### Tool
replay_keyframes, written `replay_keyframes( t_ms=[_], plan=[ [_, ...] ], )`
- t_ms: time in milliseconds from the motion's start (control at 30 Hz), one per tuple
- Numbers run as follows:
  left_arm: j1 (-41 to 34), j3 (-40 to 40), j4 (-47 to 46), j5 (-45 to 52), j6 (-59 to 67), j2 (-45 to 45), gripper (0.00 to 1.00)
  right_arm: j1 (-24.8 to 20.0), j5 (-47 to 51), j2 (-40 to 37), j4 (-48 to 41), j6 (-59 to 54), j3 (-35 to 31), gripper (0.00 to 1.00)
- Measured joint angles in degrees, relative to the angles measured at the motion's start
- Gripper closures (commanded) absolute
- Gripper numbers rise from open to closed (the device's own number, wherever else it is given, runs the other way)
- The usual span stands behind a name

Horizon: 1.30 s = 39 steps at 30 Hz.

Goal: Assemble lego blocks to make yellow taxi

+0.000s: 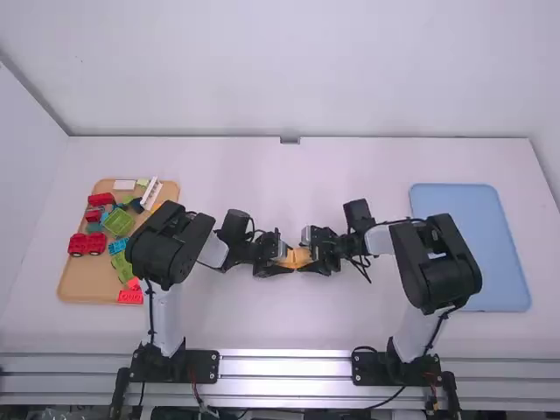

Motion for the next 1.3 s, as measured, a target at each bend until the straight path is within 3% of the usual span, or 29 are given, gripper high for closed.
replay_keyframes(
  t_ms=[300, 600, 800, 833, 900, 1000, 1133, 1233, 1300],
  plan=[
    [0.00, 0.00, 0.00, 0.02, 0.00, 0.00, 0.63, -3.43, -3.98, -1.42, -3.69, 0.07, 2.49, 0.29],
    [0.00, 0.00, -0.02, 0.00, -0.02, 0.00, 0.62, 0.57, 3.13, -1.42, -5.07, -0.15, 2.49, 0.41],
    [-0.02, -0.02, -0.04, -0.04, -0.07, 0.00, 0.62, 3.23, 7.52, -1.51, -4.63, 0.04, 2.86, 0.67],
    [0.00, 0.00, 0.07, -0.09, -0.04, 0.00, 0.62, 3.37, 7.67, -1.53, -4.85, -0.17, 2.86, 0.95],
    [0.00, 0.00, 0.04, -0.09, -0.04, 0.00, 0.62, 3.34, 7.76, -1.53, -4.81, -0.11, 2.86, 1.00],
    [0.00, 0.00, 0.11, -0.22, -0.15, 0.00, 0.62, 3.04, 7.67, -1.73, -4.96, -0.11, 2.86, 0.98],
    [0.00, 0.02, 0.09, -0.22, -0.20, 0.00, 0.62, 3.21, 7.85, -1.73, -4.92, -0.11, 2.84, 0.88],
    [0.00, 0.04, 0.09, -0.22, -0.22, 0.00, 0.62, 3.21, 7.82, -1.73, -4.83, -0.11, 2.84, 0.77],
    [0.00, 0.04, 0.09, -0.24, -0.20, 0.00, 0.62, 3.21, 7.76, -1.73, -4.63, -0.04, 2.84, 0.65]
  ],
)
